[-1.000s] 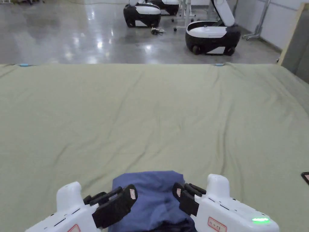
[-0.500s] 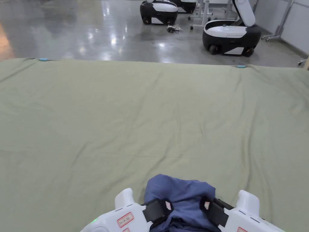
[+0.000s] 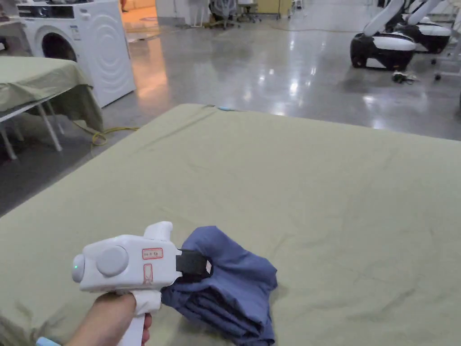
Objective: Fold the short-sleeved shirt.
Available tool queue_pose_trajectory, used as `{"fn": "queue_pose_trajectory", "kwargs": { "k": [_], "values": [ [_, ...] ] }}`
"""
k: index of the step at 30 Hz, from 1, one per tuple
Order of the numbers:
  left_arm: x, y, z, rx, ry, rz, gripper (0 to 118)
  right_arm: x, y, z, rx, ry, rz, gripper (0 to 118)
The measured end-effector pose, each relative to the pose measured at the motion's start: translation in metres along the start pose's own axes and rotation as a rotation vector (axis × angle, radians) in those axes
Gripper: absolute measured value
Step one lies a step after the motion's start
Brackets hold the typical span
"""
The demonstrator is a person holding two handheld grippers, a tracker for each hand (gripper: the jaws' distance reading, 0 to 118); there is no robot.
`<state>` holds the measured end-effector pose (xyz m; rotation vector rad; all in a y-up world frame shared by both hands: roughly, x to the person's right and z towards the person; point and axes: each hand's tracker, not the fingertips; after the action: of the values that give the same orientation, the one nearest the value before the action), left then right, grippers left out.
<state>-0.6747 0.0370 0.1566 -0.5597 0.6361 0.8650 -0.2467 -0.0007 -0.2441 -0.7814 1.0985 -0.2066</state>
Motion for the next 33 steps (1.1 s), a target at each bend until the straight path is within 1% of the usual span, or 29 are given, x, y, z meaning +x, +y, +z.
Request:
{"fn": "queue_pose_trajectory", "kwargs": {
  "k": [4,6,7,8,9,10,11,13,14,16,17,18,19,20,21,22,23,24,25,26,28,29,30,31,32,33],
  "values": [
    [-0.086,0.026,0.02,-0.052,0.075,0.009,26,-0.019,-0.01,-0.009,-0.017,0.006,0.016,4],
    [-0.112,0.024,0.026,-0.038,0.067,0.047,28,-0.027,-0.013,-0.011,-0.028,0.008,0.026,4],
    [-0.124,0.022,0.026,-0.025,0.023,0.094,43,-0.031,-0.014,-0.011,-0.032,0.01,0.039,4],
    [-0.126,0.018,0.029,-0.011,0.021,0.115,73,-0.034,-0.015,-0.011,-0.033,0.01,0.056,4],
    [-0.125,0.013,0.035,0.008,0.059,0.102,107,-0.035,-0.014,-0.01,-0.033,0.011,0.072,4],
    [-0.123,0.009,0.044,0.037,0.082,0.066,112,-0.038,-0.013,-0.008,-0.034,0.012,0.08,4],
    [-0.115,0.004,0.055,0.074,0.085,0.034,109,-0.04,-0.011,-0.007,-0.033,0.015,0.085,4],
    [-0.091,-0.007,0.088,0.217,0.2,-0.03,109,-0.042,-0.007,0.003,-0.015,0.014,0.115,4],
    [-0.075,-0.014,0.101,0.266,0.229,-0.076,110,-0.044,-0.005,0.008,-0.001,0.004,0.143,4],
    [-0.03,-0.032,0.117,0.365,0.276,-0.25,110,-0.046,0.003,0.02,0.02,-0.005,0.189,4],
    [-0.006,-0.043,0.122,0.414,0.316,-0.326,110,-0.047,0.008,0.028,0.034,-0.011,0.225,4],
    [0.024,-0.056,0.127,0.486,0.331,-0.402,109,-0.048,0.015,0.041,0.069,-0.046,0.281,4],
    [0.042,-0.062,0.129,0.527,0.318,-0.439,107,-0.049,0.022,0.053,0.101,-0.086,0.327,4],
    [0.065,-0.07,0.132,0.584,0.305,-0.457,100,-0.05,0.029,0.065,0.132,-0.118,0.368,4],
    [0.092,-0.078,0.135,0.633,0.298,-0.458,73,-0.05,0.04,0.08,0.172,-0.146,0.408,4],
    [0.114,-0.08,0.133,0.667,0.281,-0.466,35,-0.051,0.051,0.092,0.209,-0.171,0.435,4],
    [0.135,-0.08,0.127,0.681,0.262,-0.483,0,-0.052,0.061,0.101,0.239,-0.192,0.445,4],
    [0.157,-0.078,0.122,0.68,0.222,-0.497,0,-0.052,0.075,0.111,0.262,-0.206,0.452,4],
    [0.18,-0.075,0.113,0.628,0.141,-0.52,0,-0.052,0.087,0.12,0.292,-0.227,0.475,4],
    [0.201,-0.075,0.104,0.639,0.123,-0.541,0,-0.054,0.097,0.127,0.332,-0.257,0.505,4],
    [0.258,-0.08,0.086,0.697,0.145,-0.655,0,-0.06,0.122,0.142,0.41,-0.302,0.567,4],
    [0.277,-0.081,0.083,0.709,0.119,-0.691,0,-0.062,0.133,0.148,0.442,-0.331,0.594,4],
    [0.295,-0.082,0.08,0.734,0.073,-0.71,0,-0.065,0.144,0.156,0.49,-0.39,0.609,4],
    [0.31,-0.082,0.079,0.749,0.031,-0.685,0,-0.067,0.153,0.165,0.514,-0.403,0.59,4],
    [0.324,-0.082,0.08,0.742,0.022,-0.649,0,-0.068,0.159,0.172,0.52,-0.385,0.557,5],
    [0.337,-0.084,0.08,0.742,0.026,-0.604,0,-0.069,0.166,0.181,0.529,-0.365,0.506,4]
  ]
}}
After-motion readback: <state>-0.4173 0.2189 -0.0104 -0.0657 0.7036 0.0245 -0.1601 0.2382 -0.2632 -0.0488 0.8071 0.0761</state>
